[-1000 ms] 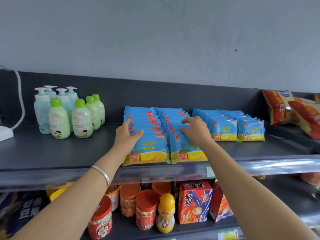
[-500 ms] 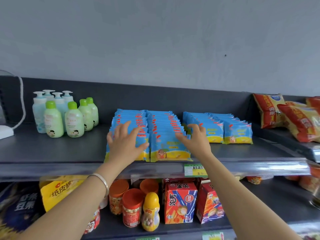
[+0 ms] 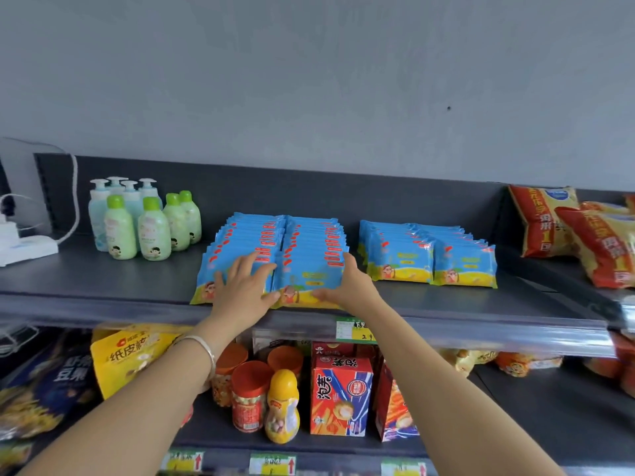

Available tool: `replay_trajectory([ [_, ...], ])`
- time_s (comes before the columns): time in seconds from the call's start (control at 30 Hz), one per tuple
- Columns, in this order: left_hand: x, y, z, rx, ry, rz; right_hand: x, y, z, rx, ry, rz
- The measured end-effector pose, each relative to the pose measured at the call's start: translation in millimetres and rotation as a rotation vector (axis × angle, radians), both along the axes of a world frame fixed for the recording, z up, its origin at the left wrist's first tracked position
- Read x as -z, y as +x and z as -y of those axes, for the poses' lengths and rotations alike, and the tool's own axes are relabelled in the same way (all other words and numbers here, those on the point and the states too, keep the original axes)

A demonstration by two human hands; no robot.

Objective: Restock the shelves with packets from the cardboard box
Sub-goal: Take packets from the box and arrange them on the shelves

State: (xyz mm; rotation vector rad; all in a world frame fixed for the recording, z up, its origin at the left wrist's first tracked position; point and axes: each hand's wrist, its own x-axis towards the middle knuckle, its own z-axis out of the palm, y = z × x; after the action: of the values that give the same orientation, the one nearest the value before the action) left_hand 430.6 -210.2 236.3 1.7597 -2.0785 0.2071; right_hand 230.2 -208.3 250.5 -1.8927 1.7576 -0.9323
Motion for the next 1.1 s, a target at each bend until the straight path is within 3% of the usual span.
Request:
replay_trajectory([
  [0.2,1,-11,0,0.026,-0.003,-0.014,-13,-20,13,0.027,0.163,0.441],
  [0.37,-5,-29,5,0.029,0.027,-0.002,-13,-19,25,-0.029,0.221,0.637],
  [0.57,-24,-32,20,-0.046,0.023,-0.022,-7,-23,41,0.187,0.098,0.647],
  [1.1,-45,-34,42,0.022,0.215,0.036,-15,-30,56,0.154,0.214,0.726],
])
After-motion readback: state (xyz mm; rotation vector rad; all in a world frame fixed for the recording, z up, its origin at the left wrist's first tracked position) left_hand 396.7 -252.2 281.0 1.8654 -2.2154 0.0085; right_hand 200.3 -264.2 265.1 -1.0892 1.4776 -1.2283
